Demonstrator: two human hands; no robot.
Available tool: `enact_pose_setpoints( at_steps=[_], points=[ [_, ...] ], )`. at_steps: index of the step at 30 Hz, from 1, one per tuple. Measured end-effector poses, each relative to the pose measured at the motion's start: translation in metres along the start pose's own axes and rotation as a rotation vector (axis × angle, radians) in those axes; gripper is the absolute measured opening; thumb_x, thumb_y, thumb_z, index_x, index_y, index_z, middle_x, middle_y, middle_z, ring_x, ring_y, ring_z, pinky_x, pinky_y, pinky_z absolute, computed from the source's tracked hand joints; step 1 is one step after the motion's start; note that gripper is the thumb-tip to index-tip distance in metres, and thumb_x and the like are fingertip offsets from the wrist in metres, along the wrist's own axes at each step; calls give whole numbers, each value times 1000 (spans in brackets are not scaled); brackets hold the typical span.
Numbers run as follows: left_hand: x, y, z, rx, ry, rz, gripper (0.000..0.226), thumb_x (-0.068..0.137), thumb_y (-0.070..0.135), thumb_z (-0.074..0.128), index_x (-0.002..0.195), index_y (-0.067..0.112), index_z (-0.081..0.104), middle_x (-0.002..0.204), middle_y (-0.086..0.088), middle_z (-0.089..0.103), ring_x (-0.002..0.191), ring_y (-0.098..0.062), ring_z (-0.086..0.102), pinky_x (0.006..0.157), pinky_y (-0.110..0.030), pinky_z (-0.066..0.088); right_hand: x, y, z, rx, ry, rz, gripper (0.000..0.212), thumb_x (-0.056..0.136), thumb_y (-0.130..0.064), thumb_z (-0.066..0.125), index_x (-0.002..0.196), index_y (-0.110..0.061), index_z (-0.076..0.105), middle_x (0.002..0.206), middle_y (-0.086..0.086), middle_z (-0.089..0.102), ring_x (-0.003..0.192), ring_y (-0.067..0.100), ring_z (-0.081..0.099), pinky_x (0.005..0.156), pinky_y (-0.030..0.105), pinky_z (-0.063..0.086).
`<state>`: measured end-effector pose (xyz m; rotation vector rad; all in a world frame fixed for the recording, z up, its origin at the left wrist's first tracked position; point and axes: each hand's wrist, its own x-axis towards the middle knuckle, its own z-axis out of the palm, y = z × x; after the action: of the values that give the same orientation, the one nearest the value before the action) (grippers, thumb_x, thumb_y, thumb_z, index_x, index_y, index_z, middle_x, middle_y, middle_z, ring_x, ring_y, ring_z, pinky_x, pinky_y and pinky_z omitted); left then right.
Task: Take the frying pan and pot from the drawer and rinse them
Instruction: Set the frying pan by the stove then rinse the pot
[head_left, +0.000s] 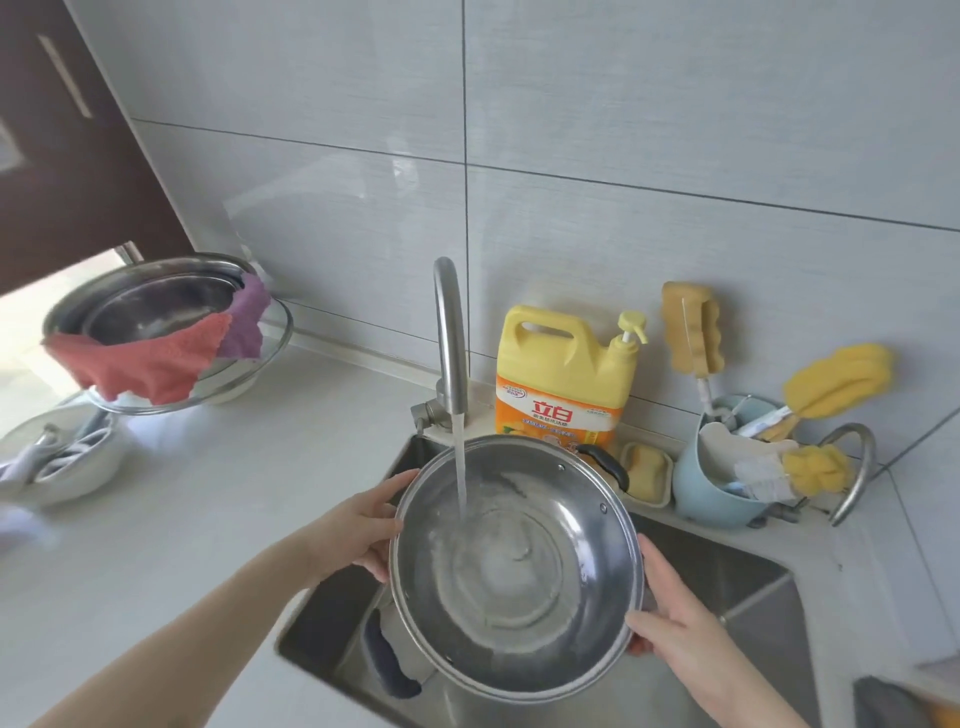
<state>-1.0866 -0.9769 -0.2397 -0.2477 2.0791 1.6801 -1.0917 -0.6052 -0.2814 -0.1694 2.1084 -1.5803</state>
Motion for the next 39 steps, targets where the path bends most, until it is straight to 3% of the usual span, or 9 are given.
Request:
enact_pose_setpoints(
  at_steps=[8, 13, 16, 20, 26, 30, 34, 37, 39],
  points=[
    [13, 8, 26, 238, 134, 186, 64, 99, 1, 43, 128, 58, 35, 87, -2, 70, 66, -16, 68, 62, -35, 59, 2, 23, 9, 61, 165, 40, 87, 93, 4, 56, 148, -49, 13, 138, -29, 45, 90, 16, 72, 72, 24, 57],
    [15, 0, 52, 256, 172, 276, 71, 98, -2, 39, 128, 61, 32, 92, -17, 61, 68, -26, 64, 65, -37, 59, -8, 28, -8, -143, 329, -20, 101, 89, 7, 56, 140, -67, 11, 139, -21, 51, 79, 33, 68, 83, 44, 57],
    [20, -5, 69, 204, 203, 347, 69, 97, -7, 38, 135, 49, 33, 97, -9, 66, 76, -32, 65, 68, -46, 56, -16, 29, -18, -219, 437, -67, 101, 90, 4, 58, 140, -68, 7, 125, -5, 64, 81, 28, 68, 77, 31, 53],
    [24, -13, 85, 179, 333, 417, 77, 98, -7, 39, 126, 64, 30, 106, 17, 67, 83, -15, 69, 69, -26, 55, -26, 33, -27, -240, 543, -121, 100, 90, -1, 60, 138, -70, 6, 80, 7, 70, 72, 15, 66, 69, 20, 49],
    [26, -1, 97, 176, 537, 643, 57, 96, 4, 42, 137, 42, 32, 108, 10, 66, 86, -21, 66, 78, -46, 53, -38, 5, -32, -343, 743, -292, 110, 87, 4, 62, 122, -84, 5, 81, 3, 65, 68, 18, 60, 64, 10, 44],
    [24, 27, 100, 201, 596, 845, 55, 94, -6, 39, 138, 25, 29, 115, 17, 62, 84, -21, 65, 77, -37, 55, -43, -14, -43, -432, 826, -381, 88, 87, -6, 67, 140, -58, 18, 98, 18, 69, 87, 32, 68, 73, 24, 47],
    [27, 40, 99, 214, 625, 969, 47, 97, -2, 36, 139, 19, 27, 119, 10, 59, 94, -27, 62, 80, -46, 55, -47, -30, -51, -414, 825, -446, 80, 84, -3, 67, 133, -53, 28, 90, -39, 64, 91, -33, 50, 80, -7, 34],
    [25, 43, 100, 220, 649, 949, 48, 98, 9, 38, 137, 34, 29, 118, 14, 60, 94, -24, 62, 83, -39, 54, -49, -38, -50, -333, 773, -395, 76, 86, -8, 69, 131, -52, 26, 85, -63, 44, 81, -42, 40, 75, -14, 28],
    [26, 39, 102, 224, 653, 898, 57, 97, 2, 40, 136, 41, 29, 118, 12, 61, 95, -19, 63, 85, -32, 52, -50, -43, -43, -296, 823, -410, 67, 90, -50, 59, 140, -64, 17, 87, -54, 54, 84, -40, 42, 77, -13, 27]
  ],
)
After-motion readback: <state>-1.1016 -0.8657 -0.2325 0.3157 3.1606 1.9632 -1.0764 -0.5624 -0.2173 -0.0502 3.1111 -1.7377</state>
